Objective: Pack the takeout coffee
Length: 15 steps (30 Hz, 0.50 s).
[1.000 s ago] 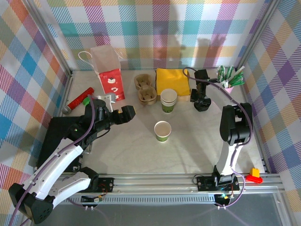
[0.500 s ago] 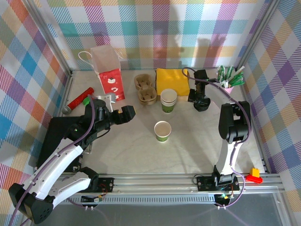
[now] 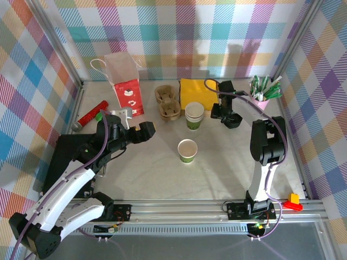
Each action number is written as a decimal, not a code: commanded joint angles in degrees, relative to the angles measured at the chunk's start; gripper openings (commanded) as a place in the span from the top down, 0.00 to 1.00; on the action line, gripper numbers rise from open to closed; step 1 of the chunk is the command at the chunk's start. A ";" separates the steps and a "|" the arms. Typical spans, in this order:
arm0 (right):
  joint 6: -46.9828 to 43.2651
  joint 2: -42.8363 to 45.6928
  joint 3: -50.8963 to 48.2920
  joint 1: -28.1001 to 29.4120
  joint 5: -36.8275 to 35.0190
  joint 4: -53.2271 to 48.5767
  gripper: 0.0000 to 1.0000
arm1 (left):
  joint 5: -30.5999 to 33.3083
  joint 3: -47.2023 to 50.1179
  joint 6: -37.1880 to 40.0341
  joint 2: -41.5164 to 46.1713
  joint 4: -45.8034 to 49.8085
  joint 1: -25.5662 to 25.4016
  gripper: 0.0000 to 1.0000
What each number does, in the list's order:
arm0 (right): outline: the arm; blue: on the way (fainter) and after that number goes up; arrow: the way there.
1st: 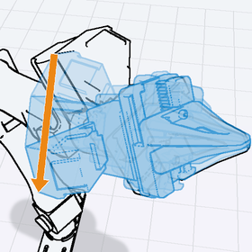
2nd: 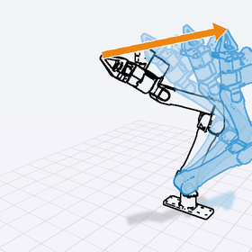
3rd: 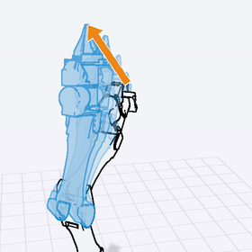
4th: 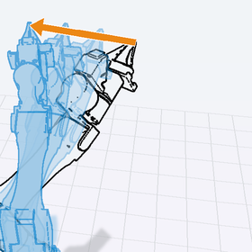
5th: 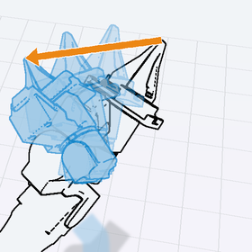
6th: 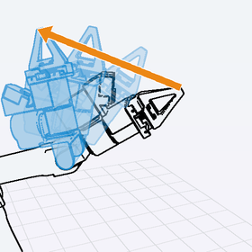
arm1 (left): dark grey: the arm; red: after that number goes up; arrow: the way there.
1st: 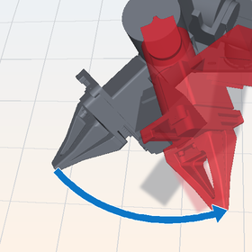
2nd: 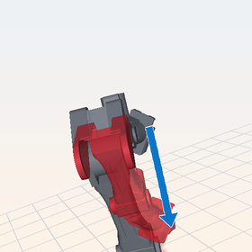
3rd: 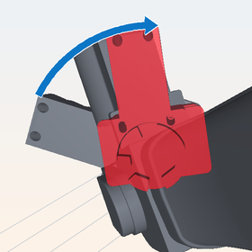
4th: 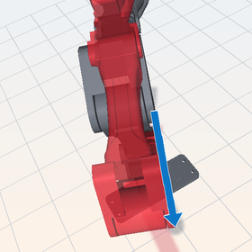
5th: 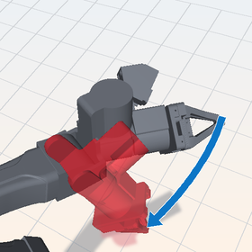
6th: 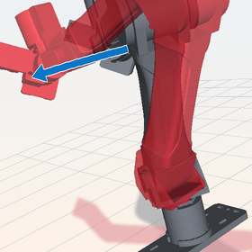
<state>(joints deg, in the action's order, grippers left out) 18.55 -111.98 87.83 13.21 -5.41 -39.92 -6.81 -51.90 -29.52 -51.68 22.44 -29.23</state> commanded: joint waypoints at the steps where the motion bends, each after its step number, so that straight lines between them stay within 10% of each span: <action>1: 0.27 3.96 0.46 -0.03 -4.00 -2.40 0.55 | 0.69 0.44 0.95 1.14 0.93 -0.74 0.04; 15: 8.00 8.72 -4.11 -7.77 -6.90 -0.23 0.54 | 0.08 0.75 0.61 -0.09 -0.56 -0.76 0.04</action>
<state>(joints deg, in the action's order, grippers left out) 23.90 -102.50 85.14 6.55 -11.62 -40.49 -6.81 -51.79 -29.12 -51.81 22.37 -29.23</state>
